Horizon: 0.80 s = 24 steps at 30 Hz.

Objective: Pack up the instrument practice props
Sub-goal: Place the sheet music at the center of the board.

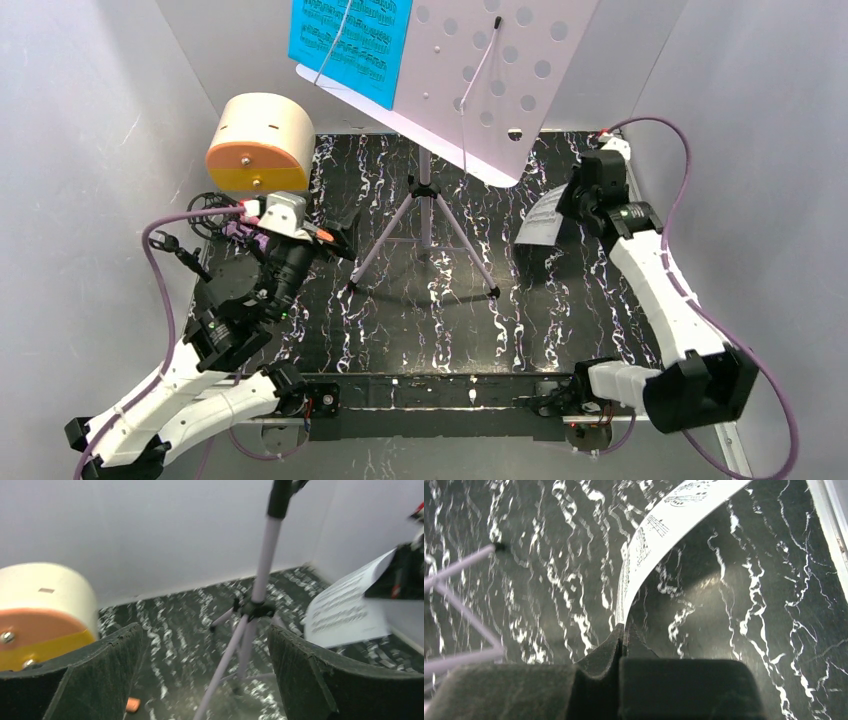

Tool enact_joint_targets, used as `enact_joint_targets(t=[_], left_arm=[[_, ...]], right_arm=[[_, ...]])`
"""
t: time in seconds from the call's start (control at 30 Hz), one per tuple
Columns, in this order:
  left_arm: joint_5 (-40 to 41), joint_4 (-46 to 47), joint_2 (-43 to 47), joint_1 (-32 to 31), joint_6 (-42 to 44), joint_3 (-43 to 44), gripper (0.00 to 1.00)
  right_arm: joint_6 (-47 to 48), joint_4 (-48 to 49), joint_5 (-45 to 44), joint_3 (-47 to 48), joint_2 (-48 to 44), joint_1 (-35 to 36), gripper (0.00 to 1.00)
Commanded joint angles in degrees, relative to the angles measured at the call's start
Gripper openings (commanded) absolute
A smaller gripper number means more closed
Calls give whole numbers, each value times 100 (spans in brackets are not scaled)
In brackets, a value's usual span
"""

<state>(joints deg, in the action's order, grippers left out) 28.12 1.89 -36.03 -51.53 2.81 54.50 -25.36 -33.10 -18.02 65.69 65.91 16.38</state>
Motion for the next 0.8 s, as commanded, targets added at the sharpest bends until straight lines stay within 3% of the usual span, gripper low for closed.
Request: enact_joint_targets(t=[0.0, 0.2, 0.47, 0.6, 0.77], left_arm=[[953, 130, 231, 19, 589, -357, 93], [1226, 277, 267, 367, 832, -824, 94], [656, 381, 507, 1123, 409, -1092, 94], [668, 436, 573, 1249, 349, -1135, 94], [542, 417, 545, 1380, 258, -1135, 94]], right_arm=[[-264, 1077, 687, 76, 595, -856, 1], [-675, 1857, 1087, 904, 1806, -1540, 1], [-1003, 2654, 1174, 2171, 2681, -1583, 1], [-1276, 3152, 970, 1795, 2582, -1577, 1], [-1690, 3834, 1087, 500, 2379, -1578, 1]])
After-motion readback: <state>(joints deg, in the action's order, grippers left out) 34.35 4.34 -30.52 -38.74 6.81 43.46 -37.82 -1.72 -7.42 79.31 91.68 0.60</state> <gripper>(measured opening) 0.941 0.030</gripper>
